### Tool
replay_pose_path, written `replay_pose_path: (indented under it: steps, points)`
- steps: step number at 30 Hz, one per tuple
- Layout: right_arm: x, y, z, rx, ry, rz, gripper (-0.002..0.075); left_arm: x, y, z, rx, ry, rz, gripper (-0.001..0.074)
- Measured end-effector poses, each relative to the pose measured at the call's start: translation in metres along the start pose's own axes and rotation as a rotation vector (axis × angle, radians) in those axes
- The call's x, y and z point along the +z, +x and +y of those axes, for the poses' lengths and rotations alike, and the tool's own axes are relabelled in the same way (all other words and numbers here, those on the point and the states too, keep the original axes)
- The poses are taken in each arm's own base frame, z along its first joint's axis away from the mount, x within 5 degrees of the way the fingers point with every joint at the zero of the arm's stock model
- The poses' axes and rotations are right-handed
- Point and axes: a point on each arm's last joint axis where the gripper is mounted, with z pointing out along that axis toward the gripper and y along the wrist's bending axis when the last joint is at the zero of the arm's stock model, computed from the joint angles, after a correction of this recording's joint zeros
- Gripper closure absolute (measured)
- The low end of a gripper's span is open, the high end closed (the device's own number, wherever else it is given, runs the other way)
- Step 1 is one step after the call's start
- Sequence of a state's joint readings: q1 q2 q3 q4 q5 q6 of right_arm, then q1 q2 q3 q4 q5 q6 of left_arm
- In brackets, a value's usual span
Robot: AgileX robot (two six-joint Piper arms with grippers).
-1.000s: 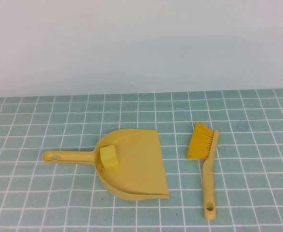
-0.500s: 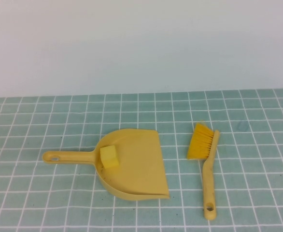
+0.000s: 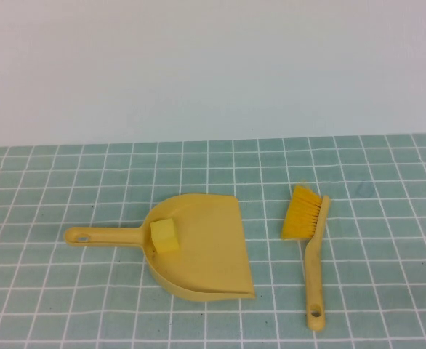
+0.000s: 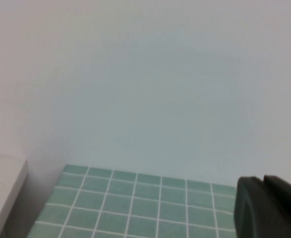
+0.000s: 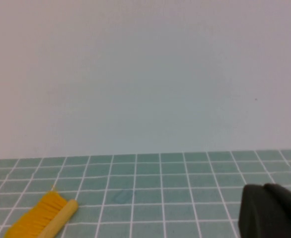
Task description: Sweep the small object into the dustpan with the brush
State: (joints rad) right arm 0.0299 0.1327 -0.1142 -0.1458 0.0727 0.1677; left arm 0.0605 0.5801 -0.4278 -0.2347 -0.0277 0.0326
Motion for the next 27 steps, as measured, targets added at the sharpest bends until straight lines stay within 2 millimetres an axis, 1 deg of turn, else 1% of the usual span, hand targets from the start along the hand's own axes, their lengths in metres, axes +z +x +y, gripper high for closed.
replay_pose_path:
  steps: [3,4,6,8,12,15,17,19,21,25,27]
  points:
    - [-0.004,0.025,-0.002,0.035,0.015,-0.034,0.0727,0.0,-0.001,0.001,0.001,-0.011,-0.015,0.0736]
    - [-0.004,0.03,-0.002,0.039,0.017,-0.036,0.0727,0.001,-0.001,0.002,0.001,-0.012,-0.009,0.0736]
    - [-0.005,0.036,-0.002,0.043,0.017,-0.033,0.0727,0.004,0.003,0.002,0.003,-0.015,0.017,0.0736]
    - [-0.005,0.037,-0.002,0.045,0.019,-0.026,0.0727,-0.002,0.011,0.003,0.003,-0.014,0.035,0.0736]
    - [-0.005,0.038,-0.002,0.057,0.019,-0.014,0.0727,-0.031,0.035,0.007,0.02,0.007,-0.059,0.0736]
    - [-0.005,0.039,-0.002,0.088,0.015,-0.003,0.0727,-0.05,0.068,0.014,0.02,0.011,-0.113,0.0736]
    - [-0.005,0.041,-0.002,0.064,0.016,0.017,0.0727,-0.058,0.086,0.018,0.028,0.016,-0.162,0.0736]
    - [-0.005,0.045,-0.002,0.042,0.019,0.057,0.0727,-0.063,0.098,0.02,0.042,0.021,-0.169,0.0736]
    - [-0.006,0.049,-0.002,0.034,0.021,0.109,0.0727,-0.065,0.101,0.019,0.071,0.027,-0.149,0.0736]
    - [-0.007,0.056,-0.002,0.038,0.023,0.18,0.0727,-0.064,0.114,0.019,0.109,0.029,-0.003,0.0736]
    - [-0.007,0.057,-0.003,0.034,0.024,0.195,0.0727,-0.064,0.12,0.019,0.101,0.031,0.063,0.0736]
